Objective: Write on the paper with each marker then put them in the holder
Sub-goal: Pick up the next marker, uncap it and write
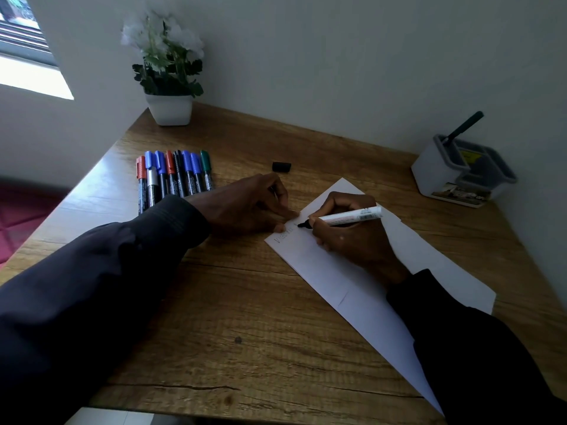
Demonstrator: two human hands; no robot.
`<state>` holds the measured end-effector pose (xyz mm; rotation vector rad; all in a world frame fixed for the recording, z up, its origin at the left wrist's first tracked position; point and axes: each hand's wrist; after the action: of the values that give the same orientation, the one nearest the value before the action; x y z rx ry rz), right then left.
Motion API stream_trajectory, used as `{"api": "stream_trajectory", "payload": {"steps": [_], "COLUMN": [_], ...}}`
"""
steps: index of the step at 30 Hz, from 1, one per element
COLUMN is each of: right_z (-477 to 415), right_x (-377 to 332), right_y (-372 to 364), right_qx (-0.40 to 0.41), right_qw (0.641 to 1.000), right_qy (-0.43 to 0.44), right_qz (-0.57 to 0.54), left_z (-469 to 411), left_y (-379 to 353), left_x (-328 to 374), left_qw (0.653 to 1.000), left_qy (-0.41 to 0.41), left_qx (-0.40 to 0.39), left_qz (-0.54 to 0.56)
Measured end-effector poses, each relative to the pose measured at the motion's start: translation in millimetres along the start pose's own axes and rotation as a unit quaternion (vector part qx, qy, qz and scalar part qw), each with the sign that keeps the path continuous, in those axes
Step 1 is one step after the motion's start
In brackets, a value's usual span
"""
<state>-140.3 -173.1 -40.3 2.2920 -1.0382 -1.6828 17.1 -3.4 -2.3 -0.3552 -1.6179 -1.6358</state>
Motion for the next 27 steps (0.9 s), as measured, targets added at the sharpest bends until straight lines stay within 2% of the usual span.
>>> {"api": "stream_trajectory", "payload": {"steps": [22,27], "right_z": [0.2,0.4], "right_x": [-2.3,-3.7], "right_y": [2.1,-0.8], "right_qx": [0.005,0.01], "right_qw": [0.997,0.998], "right_qy": [-0.071,-0.047], "right_qz": [-0.037,-0.027], "left_z": [-3.0,-4.2], "left_y": [-0.4,-0.5], "left_x": [-3.4,-7.7], "left_qw": [1.0,1.0], "left_qy": [-0.005,-0.01], "left_qx": [0.005,0.009], "left_qz": [0.003,0.009]}}
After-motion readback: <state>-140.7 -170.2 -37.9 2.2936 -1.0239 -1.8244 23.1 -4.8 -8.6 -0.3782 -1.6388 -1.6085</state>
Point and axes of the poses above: each hand's wrist, its own z-axis away from the middle knuckle, its own y-axis out of the back of the hand, x = y × z, and after that the axes turned 4 degrees about -z, right-handed
